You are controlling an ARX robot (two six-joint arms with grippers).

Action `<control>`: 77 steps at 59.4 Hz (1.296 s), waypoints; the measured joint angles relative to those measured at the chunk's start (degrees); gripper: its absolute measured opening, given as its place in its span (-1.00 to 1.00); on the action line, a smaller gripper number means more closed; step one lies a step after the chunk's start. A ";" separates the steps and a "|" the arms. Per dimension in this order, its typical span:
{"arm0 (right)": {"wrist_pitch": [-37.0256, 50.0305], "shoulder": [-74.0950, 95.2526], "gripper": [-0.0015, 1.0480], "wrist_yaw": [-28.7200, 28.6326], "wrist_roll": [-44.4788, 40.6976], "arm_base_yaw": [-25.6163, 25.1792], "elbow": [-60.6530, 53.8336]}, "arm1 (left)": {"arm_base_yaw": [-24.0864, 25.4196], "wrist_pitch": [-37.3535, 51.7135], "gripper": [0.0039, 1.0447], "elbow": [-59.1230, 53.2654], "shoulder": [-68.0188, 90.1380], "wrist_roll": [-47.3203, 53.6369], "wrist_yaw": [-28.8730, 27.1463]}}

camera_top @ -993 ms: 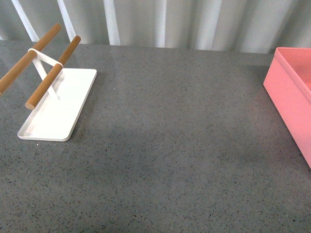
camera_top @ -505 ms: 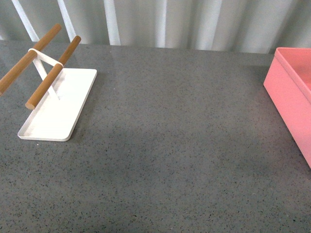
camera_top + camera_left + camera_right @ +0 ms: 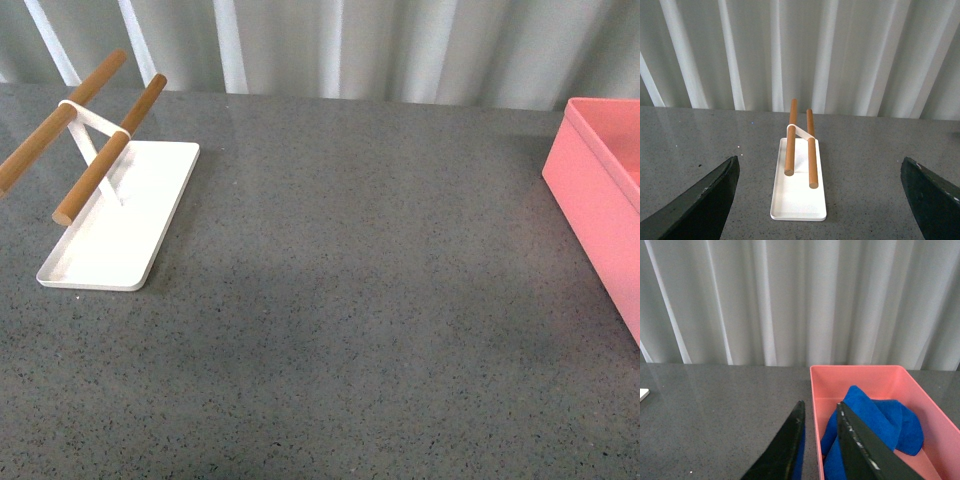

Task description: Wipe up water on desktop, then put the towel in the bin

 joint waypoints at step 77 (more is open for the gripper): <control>0.00 0.00 0.86 0.00 0.22 0.00 0.00 | 0.00 0.00 0.88 0.00 0.00 0.00 0.00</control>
